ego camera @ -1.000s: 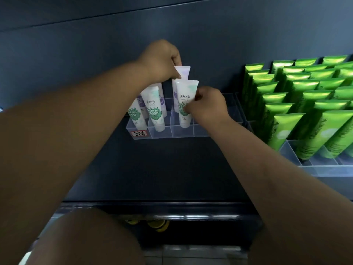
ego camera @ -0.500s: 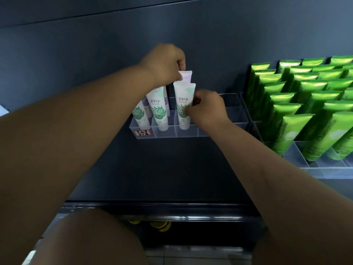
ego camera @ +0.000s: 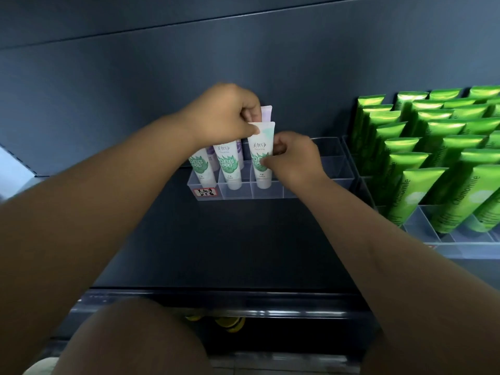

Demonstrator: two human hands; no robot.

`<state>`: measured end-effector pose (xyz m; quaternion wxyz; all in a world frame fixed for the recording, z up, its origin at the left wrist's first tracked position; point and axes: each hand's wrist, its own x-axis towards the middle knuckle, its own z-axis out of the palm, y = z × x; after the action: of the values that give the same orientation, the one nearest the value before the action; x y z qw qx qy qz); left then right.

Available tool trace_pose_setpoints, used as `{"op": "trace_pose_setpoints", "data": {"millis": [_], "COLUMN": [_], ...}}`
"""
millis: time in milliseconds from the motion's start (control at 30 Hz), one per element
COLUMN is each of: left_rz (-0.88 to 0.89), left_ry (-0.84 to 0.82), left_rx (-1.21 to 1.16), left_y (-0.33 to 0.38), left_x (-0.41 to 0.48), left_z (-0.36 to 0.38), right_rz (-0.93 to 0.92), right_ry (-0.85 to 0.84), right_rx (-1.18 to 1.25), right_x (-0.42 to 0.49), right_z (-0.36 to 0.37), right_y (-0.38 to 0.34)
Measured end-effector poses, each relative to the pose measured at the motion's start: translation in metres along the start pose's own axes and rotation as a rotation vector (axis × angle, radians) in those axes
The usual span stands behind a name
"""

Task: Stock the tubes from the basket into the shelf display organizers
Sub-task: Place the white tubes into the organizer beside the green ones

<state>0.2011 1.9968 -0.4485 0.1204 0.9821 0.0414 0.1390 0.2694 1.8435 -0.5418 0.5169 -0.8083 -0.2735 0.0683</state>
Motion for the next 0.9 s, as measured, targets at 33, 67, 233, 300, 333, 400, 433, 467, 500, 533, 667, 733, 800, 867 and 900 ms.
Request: {"op": "trace_pose_setpoints", "data": {"millis": [33,67,233,300,333,400,433,467,500,533,667,733,800,867,900], "left_rz": [0.01,0.016,0.034,0.022,0.014,-0.003,-0.017,-0.04,-0.067,-0.099,-0.238,-0.338,-0.452,-0.545,-0.596], "left_ry": [0.002,0.007,0.047,0.064,0.077,0.132,0.173,0.216,0.257,0.291,0.367,0.363,0.354,0.356,0.369], "left_rx": [0.015,0.022,0.044,0.04,0.046,0.093,0.138,0.187,0.234,0.275,0.39,0.401,0.391,0.395,0.397], "left_y": [0.0,0.001,0.002,0.0,0.001,0.003,0.005,0.008,0.011,0.014,0.014,0.01,0.007,0.005,0.004], "left_x": [-0.001,-0.003,-0.008,-0.011,-0.013,-0.021,-0.026,-0.033,-0.042,-0.053,-0.109,-0.145,-0.184,-0.228,-0.251], "left_z": [0.0,0.0,-0.001,-0.001,-0.001,-0.003,-0.004,-0.005,-0.006,-0.006,-0.007,-0.005,-0.003,-0.002,-0.003], "right_rz": [-0.002,-0.005,-0.045,-0.075,-0.091,-0.137,-0.169,-0.207,-0.251,-0.297,-0.466,-0.532,-0.577,-0.594,-0.594], "right_ry": [0.002,0.004,-0.003,0.018,0.039,0.099,0.137,0.179,0.217,0.246,0.227,0.154,0.078,-0.012,-0.065], "right_rx": [-0.008,-0.019,-0.101,-0.132,-0.14,-0.187,-0.228,-0.277,-0.329,-0.374,-0.453,-0.465,-0.455,-0.415,-0.381], "right_x": [0.0,-0.001,-0.004,-0.004,-0.004,-0.007,-0.009,-0.012,-0.016,-0.02,-0.038,-0.053,-0.074,-0.101,-0.116], "right_z": [0.001,0.002,0.003,0.004,0.004,0.004,0.003,0.002,0.001,0.0,-0.001,0.004,0.013,0.03,0.041], "right_y": [0.0,0.0,-0.002,-0.002,-0.003,-0.006,-0.008,-0.011,-0.014,-0.018,-0.036,-0.049,-0.067,-0.088,-0.1]}}
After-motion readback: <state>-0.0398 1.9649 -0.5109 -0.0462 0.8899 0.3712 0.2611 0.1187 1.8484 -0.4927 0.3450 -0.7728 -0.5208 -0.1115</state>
